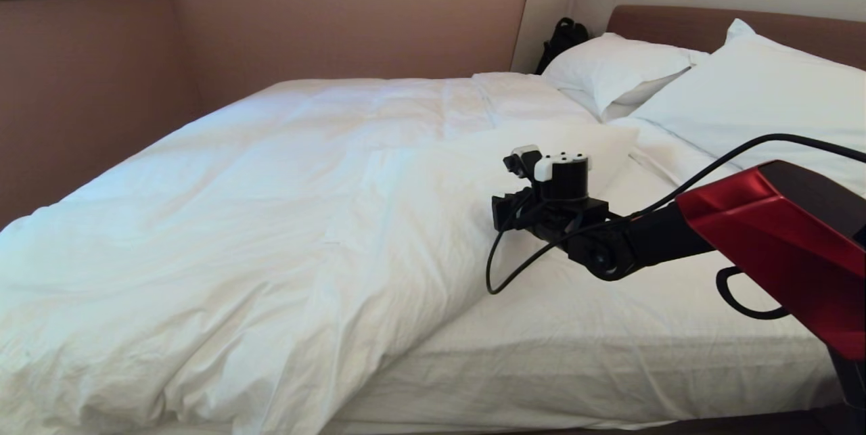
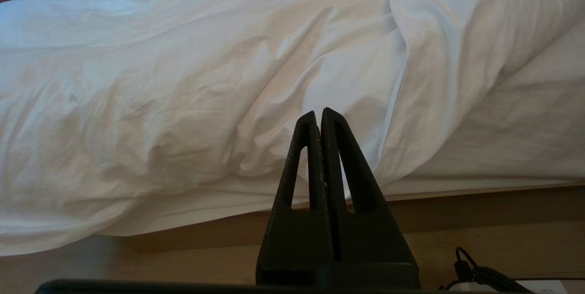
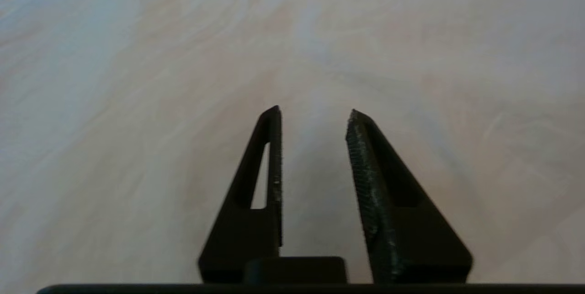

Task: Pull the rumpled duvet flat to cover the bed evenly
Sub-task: Hold the folded corner of the quilt

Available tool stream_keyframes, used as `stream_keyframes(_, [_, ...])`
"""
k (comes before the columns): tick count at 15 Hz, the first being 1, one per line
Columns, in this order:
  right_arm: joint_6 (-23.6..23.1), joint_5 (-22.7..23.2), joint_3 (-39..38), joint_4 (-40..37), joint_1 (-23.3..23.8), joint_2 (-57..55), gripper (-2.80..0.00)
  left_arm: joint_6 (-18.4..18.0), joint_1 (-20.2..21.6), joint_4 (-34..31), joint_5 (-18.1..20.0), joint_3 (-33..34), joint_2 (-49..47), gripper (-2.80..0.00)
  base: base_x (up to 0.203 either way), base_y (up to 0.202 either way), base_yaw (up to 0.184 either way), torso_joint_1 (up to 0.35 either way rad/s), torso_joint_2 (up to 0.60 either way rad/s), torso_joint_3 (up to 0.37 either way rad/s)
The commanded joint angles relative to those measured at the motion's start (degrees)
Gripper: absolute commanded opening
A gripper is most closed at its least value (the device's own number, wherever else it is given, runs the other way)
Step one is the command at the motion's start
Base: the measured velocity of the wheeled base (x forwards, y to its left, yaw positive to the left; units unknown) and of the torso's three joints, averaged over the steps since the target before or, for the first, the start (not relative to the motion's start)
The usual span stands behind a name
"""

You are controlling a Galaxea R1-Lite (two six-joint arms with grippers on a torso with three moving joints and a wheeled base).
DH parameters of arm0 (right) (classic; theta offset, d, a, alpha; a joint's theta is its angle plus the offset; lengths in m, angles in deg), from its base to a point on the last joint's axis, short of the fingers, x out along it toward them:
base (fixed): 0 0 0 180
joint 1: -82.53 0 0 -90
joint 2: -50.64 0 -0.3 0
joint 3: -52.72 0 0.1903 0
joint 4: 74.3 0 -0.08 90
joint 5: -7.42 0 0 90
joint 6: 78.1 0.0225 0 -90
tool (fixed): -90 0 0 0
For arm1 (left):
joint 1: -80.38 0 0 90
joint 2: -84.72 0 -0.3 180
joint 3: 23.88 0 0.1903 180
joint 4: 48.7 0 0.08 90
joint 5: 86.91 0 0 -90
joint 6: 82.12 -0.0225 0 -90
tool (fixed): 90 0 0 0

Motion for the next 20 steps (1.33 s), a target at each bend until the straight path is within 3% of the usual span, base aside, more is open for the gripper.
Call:
stream_keyframes(1, [0.0,-0.1,0.1,0.2,0.0,0.1,0.0,0.0,0.0,0.0,0.0,0.0,0.0,-2.8,0.0,0.0,0.0,0.0,0.0,0.0])
stream_keyframes(11, [0.0,0.0,0.7,1.6,-0.3,-1.9,0.0,0.0,0.0,0.0,0.0,0.0,0.0,-2.8,0.0,0.0,0.0,0.0,0.0,0.0])
stream_keyframes(20, [0.2,-0.1,5.9,1.3,-1.1,-12.2,0.0,0.0,0.0,0.0,0.0,0.0,0.0,-2.8,0.0,0.0,0.0,0.0,0.0,0.0])
